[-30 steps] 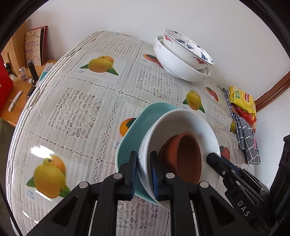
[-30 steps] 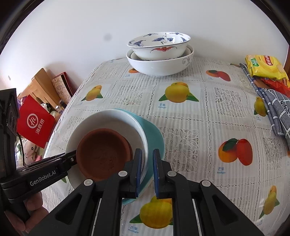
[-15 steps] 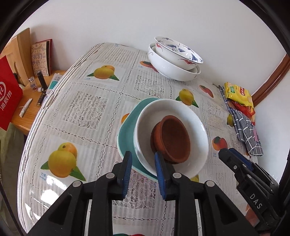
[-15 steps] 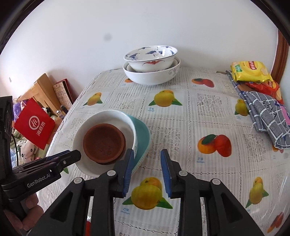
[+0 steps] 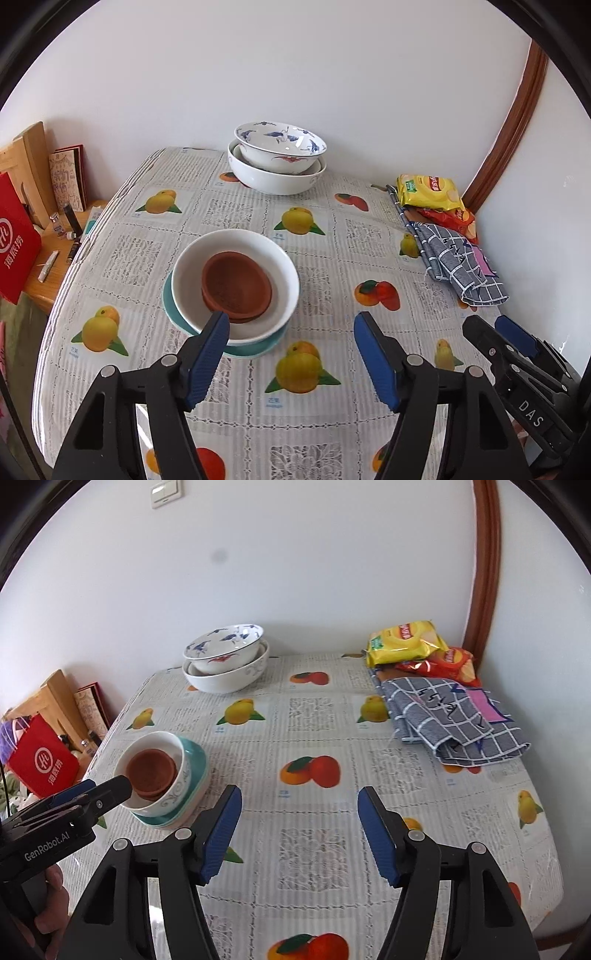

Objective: Organize plates and bowls

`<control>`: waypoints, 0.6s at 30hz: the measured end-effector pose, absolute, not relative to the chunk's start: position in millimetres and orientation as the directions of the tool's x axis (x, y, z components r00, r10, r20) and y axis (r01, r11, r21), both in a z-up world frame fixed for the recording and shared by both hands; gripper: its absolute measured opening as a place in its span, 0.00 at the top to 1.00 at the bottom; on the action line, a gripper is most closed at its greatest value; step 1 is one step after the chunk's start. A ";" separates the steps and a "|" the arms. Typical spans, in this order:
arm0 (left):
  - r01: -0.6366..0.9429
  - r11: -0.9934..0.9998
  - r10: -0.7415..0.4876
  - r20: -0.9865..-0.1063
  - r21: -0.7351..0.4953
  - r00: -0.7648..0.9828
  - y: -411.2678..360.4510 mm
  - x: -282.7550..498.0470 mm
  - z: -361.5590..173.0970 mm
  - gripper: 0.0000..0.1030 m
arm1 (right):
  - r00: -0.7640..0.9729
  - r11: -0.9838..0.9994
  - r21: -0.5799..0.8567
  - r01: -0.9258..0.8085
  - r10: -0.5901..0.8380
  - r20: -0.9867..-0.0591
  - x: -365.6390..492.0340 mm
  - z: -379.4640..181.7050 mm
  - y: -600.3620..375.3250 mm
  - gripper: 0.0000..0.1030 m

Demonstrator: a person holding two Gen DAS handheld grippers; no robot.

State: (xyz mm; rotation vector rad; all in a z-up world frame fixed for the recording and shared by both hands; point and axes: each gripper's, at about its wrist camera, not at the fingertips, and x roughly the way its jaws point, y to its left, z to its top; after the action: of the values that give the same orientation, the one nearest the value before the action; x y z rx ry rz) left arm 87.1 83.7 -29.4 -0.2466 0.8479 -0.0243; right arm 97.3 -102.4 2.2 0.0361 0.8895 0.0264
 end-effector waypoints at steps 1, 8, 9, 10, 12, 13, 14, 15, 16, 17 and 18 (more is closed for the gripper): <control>-0.075 0.973 -0.114 -0.734 -0.220 0.670 78.5 84.1 -28.1 0.30 | 0.634 0.999 0.046 0.007 0.031 -0.772 92.6 4.7 -110.8 0.37; -0.060 0.989 -0.053 -0.694 -0.138 0.718 42.1 57.6 -17.0 0.22 | 0.631 0.997 0.047 0.066 -0.005 -0.776 64.5 12.5 -146.9 0.37; -0.057 0.989 -0.054 -0.689 -0.137 0.723 38.5 53.3 -14.9 0.22 | 0.628 0.996 0.043 0.073 -0.012 -0.778 60.1 12.4 -149.2 0.37; -0.055 0.989 -0.053 -0.684 -0.136 0.728 35.3 48.9 -13.0 0.22 | 0.628 0.996 0.042 0.077 -0.016 -0.778 55.3 12.8 -152.2 0.37; -0.051 0.991 -0.046 -0.672 -0.124 0.739 28.3 40.5 -10.1 0.21 | 0.631 0.996 0.039 0.084 -0.022 -0.776 45.2 13.7 -157.2 0.29; -0.045 0.993 -0.041 -0.667 -0.111 0.744 24.6 36.6 -8.7 0.20 | 0.633 0.996 0.033 0.087 -0.030 -0.773 40.4 14.6 -159.1 0.22; -0.037 0.995 -0.036 -0.666 -0.095 0.745 20.2 34.1 -8.1 0.19 | 0.639 0.995 0.027 0.092 -0.038 -0.768 36.3 16.3 -161.3 0.19; -0.032 0.996 -0.034 -0.670 -0.086 0.741 17.3 31.7 -7.1 0.19 | 0.646 0.995 0.023 0.100 -0.047 -0.762 31.6 18.7 -163.7 0.15; -0.026 0.996 -0.039 -0.674 -0.087 0.738 14.9 30.0 -6.1 0.19 | 0.653 0.994 0.022 0.105 -0.052 -0.755 27.1 21.1 -166.1 0.14; -0.020 0.996 -0.046 -0.674 -0.090 0.737 13.5 27.4 -4.9 0.18 | 0.659 0.994 0.025 0.109 -0.054 -0.750 22.9 23.5 -168.8 0.13; -0.016 0.996 -0.050 -0.671 -0.092 0.740 12.3 24.1 -3.3 0.17 | 0.664 0.993 0.029 0.113 -0.054 -0.746 19.6 25.8 -171.7 0.11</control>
State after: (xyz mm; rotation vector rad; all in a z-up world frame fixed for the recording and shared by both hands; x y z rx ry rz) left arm 24.1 12.3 -3.3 -0.0938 0.7385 -0.0187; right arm 19.6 -171.7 25.8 0.0749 0.8401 -0.0943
